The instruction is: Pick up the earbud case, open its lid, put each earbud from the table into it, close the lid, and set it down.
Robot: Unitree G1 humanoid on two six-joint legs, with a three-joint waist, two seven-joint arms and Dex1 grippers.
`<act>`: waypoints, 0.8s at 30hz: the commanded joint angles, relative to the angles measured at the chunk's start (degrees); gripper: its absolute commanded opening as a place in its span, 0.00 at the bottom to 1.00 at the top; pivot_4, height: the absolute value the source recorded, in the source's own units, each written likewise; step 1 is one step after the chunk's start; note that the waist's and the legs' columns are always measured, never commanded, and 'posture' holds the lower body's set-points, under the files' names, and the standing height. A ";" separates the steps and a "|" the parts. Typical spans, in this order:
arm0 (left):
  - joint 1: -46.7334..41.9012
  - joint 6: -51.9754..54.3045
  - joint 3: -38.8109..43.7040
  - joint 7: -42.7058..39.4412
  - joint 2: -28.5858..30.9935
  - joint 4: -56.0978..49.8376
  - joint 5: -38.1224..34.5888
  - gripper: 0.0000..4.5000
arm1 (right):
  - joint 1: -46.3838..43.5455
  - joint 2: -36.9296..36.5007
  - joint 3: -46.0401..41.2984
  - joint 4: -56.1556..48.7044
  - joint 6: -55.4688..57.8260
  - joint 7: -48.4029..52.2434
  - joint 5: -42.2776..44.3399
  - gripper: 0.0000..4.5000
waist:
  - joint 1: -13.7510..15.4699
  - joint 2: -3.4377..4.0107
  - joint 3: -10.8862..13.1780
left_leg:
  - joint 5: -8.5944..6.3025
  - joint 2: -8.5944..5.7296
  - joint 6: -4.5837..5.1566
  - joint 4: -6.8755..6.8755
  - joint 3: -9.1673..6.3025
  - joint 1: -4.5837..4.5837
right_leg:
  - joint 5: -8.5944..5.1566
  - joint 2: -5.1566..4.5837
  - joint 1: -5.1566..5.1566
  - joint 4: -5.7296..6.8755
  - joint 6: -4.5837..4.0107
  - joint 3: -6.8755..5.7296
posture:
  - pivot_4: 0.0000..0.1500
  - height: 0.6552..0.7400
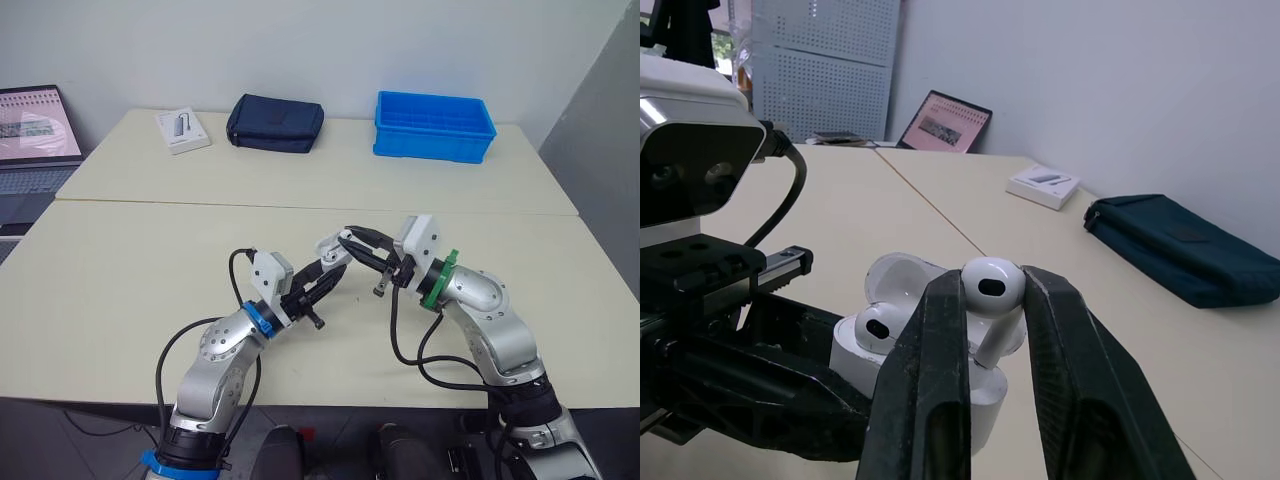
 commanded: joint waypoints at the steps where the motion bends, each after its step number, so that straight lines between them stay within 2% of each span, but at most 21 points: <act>1: -0.92 -0.61 0.06 -0.38 0.01 -1.69 -0.62 0.16 | 0.02 -0.21 0.41 -0.66 -1.84 -0.20 -0.42 0.09 | 0.00 0.00 0.00 | 0.00 0.00 0.00 0.00 0.00 0.00 | 0.00 0.00 0.00 0.00 0.00 0.00 | 1.00 1.00; 15: -0.84 -0.38 0.13 -0.56 0.20 -2.24 -0.80 0.16 | 0.40 -2.58 2.88 0.48 -1.59 0.22 -3.57 0.09 | 0.00 0.00 0.00 | 0.00 0.00 0.00 0.00 0.01 0.00 | 0.00 0.00 -0.01 0.00 -0.01 0.01 | 1.00 1.00; 19: -0.67 -0.27 0.02 -0.51 0.25 -2.49 -0.82 0.16 | 0.29 -2.71 3.06 -0.74 1.49 1.26 -1.87 0.09 | 0.00 0.00 0.00 | 0.00 0.00 0.00 0.00 0.01 0.00 | -0.01 0.00 -0.01 0.00 -0.01 0.00 | 1.00 1.00; 24: -0.55 -0.24 -0.06 -0.59 0.33 -2.55 -0.80 0.16 | 0.31 -3.22 2.29 -3.28 5.08 1.80 0.14 0.45 | 0.00 0.00 0.00 | 0.00 0.00 0.00 0.00 0.01 0.00 | -0.01 0.00 -0.01 0.00 -0.01 0.01 | 1.00 1.00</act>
